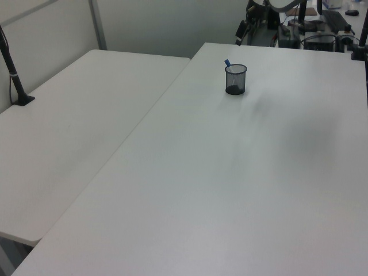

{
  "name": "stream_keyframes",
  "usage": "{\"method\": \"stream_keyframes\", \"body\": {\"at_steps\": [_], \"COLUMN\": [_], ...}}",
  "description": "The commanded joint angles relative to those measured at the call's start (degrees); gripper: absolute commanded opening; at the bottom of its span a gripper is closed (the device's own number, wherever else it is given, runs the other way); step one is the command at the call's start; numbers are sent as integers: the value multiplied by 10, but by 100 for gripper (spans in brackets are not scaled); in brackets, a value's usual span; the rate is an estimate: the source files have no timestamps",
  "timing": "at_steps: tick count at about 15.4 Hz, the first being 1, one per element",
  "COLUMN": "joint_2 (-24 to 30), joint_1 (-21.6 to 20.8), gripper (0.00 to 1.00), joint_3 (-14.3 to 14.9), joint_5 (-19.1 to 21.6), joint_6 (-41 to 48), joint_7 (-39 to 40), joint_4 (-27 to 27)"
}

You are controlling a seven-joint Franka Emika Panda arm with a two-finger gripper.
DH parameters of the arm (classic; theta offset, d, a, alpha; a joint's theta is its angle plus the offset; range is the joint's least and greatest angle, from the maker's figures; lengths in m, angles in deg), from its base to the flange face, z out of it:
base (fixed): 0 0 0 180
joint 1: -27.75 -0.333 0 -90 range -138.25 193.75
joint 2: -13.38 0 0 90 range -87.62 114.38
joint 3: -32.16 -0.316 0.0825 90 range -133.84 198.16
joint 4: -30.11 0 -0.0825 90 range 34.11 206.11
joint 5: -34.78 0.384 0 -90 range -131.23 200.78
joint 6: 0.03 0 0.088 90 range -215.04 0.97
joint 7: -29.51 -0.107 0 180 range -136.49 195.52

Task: Remove the marker
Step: 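Move the open gripper toward the black mesh pen cup, then lower the gripper onto the blue-capped marker and close on it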

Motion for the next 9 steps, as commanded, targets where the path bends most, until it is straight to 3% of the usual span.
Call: {"method": "stream_keyframes", "body": {"at_steps": [1, 5, 9], "joint_2": [-46, -85, -116], "joint_1": [6, 8, 14], "gripper": [100, 100, 93], "joint_3": [1, 8, 8], "joint_5": [-14, -33, -57], "joint_6": [-94, -186, -223], "joint_7": [-28, -73, -91], "joint_4": [-2, -1, -1]}}
